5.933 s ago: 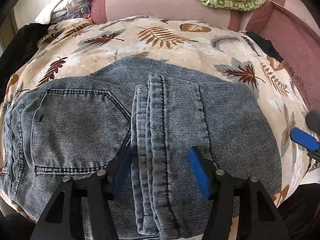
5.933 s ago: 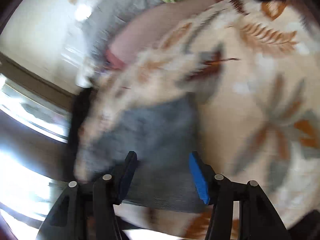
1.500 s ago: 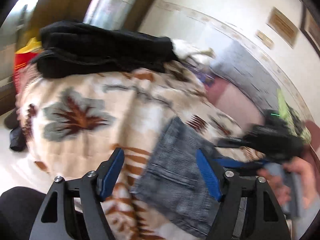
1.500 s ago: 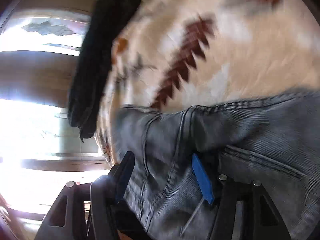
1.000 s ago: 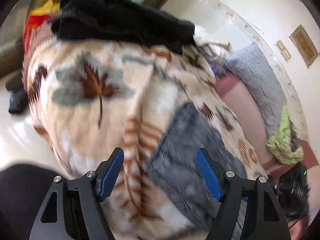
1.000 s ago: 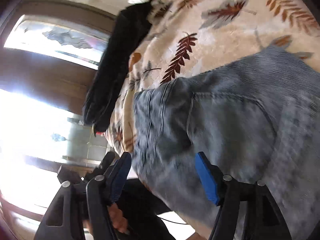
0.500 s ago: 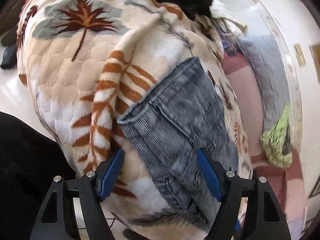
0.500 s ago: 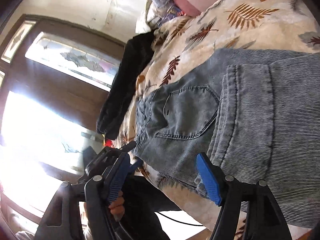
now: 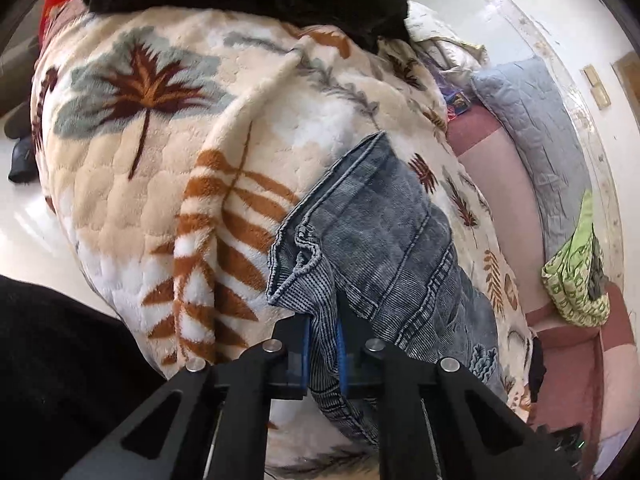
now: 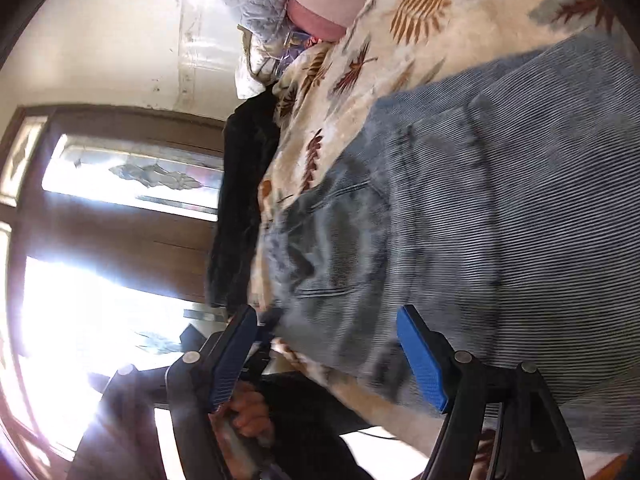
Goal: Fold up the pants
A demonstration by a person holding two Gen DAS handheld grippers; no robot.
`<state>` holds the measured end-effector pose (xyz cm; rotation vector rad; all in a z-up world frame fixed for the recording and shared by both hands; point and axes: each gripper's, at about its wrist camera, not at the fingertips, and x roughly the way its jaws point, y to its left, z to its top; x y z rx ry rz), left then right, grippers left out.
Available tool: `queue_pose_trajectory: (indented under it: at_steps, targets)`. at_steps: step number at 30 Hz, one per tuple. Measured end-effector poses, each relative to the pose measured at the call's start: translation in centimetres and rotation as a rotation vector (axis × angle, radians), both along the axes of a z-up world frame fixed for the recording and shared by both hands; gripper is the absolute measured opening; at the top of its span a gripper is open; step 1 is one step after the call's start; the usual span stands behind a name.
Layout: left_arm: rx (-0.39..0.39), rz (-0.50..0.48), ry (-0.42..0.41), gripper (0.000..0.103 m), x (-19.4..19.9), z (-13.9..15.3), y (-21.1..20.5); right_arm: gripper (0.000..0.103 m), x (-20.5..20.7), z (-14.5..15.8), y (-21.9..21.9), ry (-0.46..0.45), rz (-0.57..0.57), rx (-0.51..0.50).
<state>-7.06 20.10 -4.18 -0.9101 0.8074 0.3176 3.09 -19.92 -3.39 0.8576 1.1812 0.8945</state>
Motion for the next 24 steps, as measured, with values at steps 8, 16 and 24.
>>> queue_pose_trajectory:
  at_steps: [8,16,24]
  targets:
    - [0.140,-0.055,-0.045,0.010,0.5,2.2,-1.4,0.079,5.4,-3.3,9.1,0.173,0.142,-0.209]
    - [0.289,-0.110,-0.088,0.009,1.2,5.9,-3.9,0.079,2.8,3.2,1.4,0.004,0.039,-0.161]
    - [0.644,-0.337,-0.244,0.008,2.8,12.9,-16.1,0.079,0.2,0.5,-14.8,-0.014,-0.303,-0.114]
